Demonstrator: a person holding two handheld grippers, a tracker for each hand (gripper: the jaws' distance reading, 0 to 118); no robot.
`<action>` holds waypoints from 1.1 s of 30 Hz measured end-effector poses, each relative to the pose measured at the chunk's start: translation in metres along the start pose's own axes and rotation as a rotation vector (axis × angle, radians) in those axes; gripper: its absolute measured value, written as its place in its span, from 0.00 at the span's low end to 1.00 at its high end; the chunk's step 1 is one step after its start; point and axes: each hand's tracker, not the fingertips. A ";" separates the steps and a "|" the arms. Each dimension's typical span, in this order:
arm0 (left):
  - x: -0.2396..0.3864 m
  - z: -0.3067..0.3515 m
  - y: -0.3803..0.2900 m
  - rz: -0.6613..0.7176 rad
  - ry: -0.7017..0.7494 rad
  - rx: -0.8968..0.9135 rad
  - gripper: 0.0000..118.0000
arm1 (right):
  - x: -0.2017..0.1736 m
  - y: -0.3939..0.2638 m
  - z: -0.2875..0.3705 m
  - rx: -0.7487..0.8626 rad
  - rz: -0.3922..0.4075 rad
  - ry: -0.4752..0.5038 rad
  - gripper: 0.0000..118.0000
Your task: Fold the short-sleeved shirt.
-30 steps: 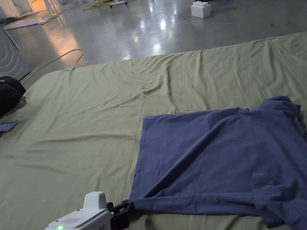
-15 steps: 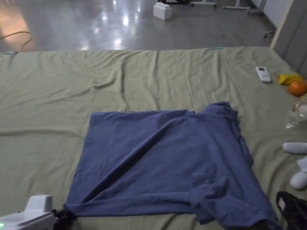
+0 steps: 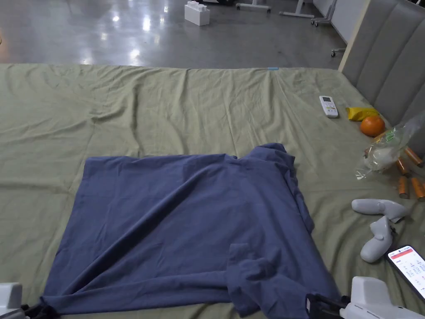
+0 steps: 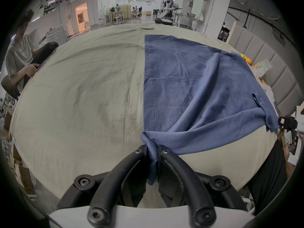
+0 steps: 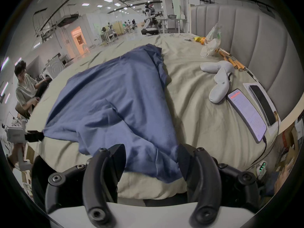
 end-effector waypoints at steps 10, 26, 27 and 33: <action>-0.009 -0.003 0.006 0.026 -0.004 0.000 0.10 | 0.002 0.003 -0.021 -0.068 0.053 0.024 0.09; 0.006 0.081 -0.021 -0.010 0.020 0.329 0.06 | 0.028 0.009 0.039 0.166 -0.184 0.147 0.08; 0.008 0.084 -0.021 -0.016 0.025 0.342 0.06 | 0.030 0.011 0.043 0.180 -0.187 0.144 0.08; 0.010 0.097 -0.008 -0.031 0.018 0.408 0.06 | 0.034 0.039 0.045 0.226 -0.174 0.137 0.07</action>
